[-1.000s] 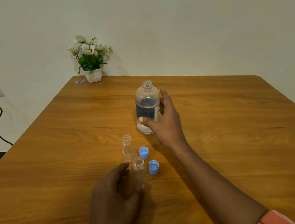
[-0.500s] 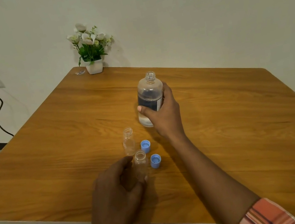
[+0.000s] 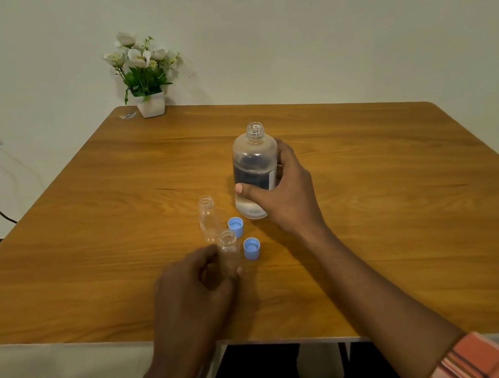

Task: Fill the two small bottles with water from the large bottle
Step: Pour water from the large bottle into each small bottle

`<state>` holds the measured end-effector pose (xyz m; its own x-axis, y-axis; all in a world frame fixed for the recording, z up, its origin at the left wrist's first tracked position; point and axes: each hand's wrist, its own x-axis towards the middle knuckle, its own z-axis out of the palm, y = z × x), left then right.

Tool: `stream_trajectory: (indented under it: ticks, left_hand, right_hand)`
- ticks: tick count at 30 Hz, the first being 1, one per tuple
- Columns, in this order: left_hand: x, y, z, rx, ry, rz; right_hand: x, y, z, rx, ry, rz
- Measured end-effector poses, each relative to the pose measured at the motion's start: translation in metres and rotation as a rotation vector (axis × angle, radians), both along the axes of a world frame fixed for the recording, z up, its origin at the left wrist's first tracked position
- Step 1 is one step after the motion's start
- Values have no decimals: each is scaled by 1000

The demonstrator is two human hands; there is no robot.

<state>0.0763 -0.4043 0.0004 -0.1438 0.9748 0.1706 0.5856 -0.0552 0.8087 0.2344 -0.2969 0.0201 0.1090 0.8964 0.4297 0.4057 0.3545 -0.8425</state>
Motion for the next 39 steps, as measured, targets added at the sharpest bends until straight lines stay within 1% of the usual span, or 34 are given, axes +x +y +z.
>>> stream_trajectory:
  ticks: [4,8,12,19,25,27,30,34,39]
  left_hand:
    - [7,-4,0,45,-53,-21]
    - [26,-3,8,122,-76,-116]
    - [48,19,17,198,-58,-200]
    - [73,81,29,182,-6,-202]
    - [83,107,23,167,62,-227]
    - [86,113,21,168,77,-237]
    - [89,119,20,186,76,-241]
    - [91,122,16,206,70,-238]
    - [89,128,13,221,125,-235]
  right_hand:
    - [19,-17,0,-8,2,-1]
    - [39,-30,-1,-23,5,-13]
    - [60,-36,-1,-10,18,-41]
    - [85,-29,-1,3,26,-102]
    - [105,-12,1,7,-7,-129]
    - [112,-7,5,9,-54,-128]
    - [125,0,12,-2,-183,-127]
    - [139,8,18,-29,-393,-147]
    - [143,8,22,10,-646,-124]
